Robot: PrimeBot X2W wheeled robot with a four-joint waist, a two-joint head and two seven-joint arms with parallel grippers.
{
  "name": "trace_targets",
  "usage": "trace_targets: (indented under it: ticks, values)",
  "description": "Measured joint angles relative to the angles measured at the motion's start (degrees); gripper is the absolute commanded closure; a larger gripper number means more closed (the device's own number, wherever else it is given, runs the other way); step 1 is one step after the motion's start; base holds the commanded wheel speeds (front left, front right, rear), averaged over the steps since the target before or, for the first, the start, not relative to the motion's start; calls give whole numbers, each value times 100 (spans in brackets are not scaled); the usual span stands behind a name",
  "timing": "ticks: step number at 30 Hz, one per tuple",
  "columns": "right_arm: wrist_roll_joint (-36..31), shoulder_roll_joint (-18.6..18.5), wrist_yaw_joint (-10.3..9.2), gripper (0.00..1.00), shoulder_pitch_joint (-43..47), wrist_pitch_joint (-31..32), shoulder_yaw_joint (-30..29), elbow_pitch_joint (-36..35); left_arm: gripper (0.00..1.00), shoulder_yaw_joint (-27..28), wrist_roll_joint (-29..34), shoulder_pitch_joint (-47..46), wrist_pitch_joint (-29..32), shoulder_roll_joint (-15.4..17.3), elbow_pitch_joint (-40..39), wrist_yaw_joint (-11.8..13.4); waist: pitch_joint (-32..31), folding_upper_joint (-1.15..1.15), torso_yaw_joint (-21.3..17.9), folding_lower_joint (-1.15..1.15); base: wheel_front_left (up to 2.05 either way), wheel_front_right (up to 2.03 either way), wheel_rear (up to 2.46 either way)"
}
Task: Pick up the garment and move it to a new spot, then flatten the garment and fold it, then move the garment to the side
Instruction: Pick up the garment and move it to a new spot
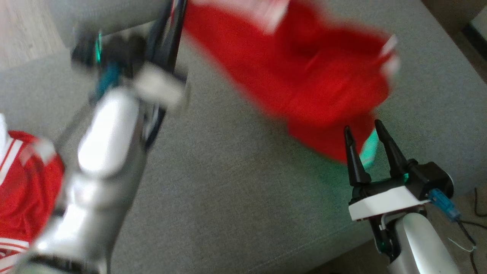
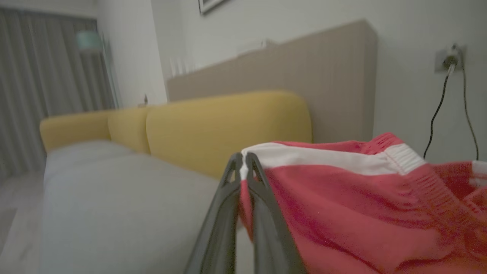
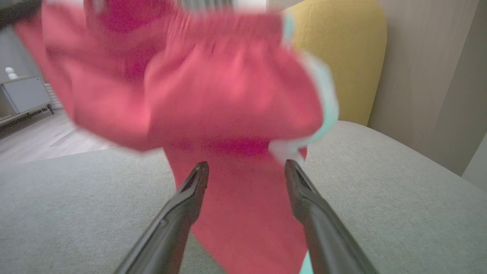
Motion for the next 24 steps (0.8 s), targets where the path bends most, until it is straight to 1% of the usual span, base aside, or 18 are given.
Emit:
trace_targets:
  ticks: [2, 3, 4, 5, 7, 10, 12, 15, 18, 22, 24]
  values:
    - [-4, 2, -1, 0, -2, 0, -41, 9, 100, 3, -4, 692, -63, 78, 325, 67, 113, 0, 16, 0, 0, 0, 0]
    - [-5, 4, 0, 0, -2, 0, -62, 31, 100, 15, -24, 973, -83, 86, 464, 141, 147, 0, 48, 1, 0, 0, 0]
    - [-5, 5, 0, 0, -1, 0, -81, 62, 75, 45, -70, 1221, -90, 82, 589, 244, 167, 0, 93, 1, 0, 0, 0]
    - [-25, 9, 0, 0, -1, 0, -99, 94, 0, 92, -103, 1436, -103, 69, 657, 359, 175, 0, 144, 0, 0, 0, 0]
    - [-73, 14, 0, 0, 6, 0, -134, 123, 0, 325, -119, 1796, -112, 27, 532, 545, 177, 0, 251, -1, 0, 0, 0]
    - [-141, 19, 0, 0, 24, 0, -237, 129, 0, 762, -116, 2315, -113, -58, -37, 786, 116, 0, 430, -1, 0, 0, 0]
    - [-185, 19, 0, 0, 86, 0, -334, 134, 0, 1025, -107, 2775, -131, -169, -564, 820, 23, 0, 561, -1, 0, 0, 0]
    - [-231, 20, 0, 0, 322, 0, -394, 141, 0, 1579, -319, 3632, -136, -413, -1211, 814, -210, 0, 744, -2, 0, 0, 0]
    - [-311, 21, 0, 0, 656, 1, -420, 143, 0, 1937, -313, 4439, -137, -426, -1766, 843, -512, 0, 930, -3, 0, 0, 0]
    - [-465, 26, 0, 0, 1062, 1, -453, 143, 0, 1772, -271, 5142, -138, -417, -2327, 1033, -880, 0, 1240, -3, 0, 0, 0]
    - [-465, 26, 0, 0, 1131, 1, -458, 145, 0, 1670, -210, 5275, -137, -415, -2423, 1071, -971, 0, 1317, -3, 0, 0, 0]
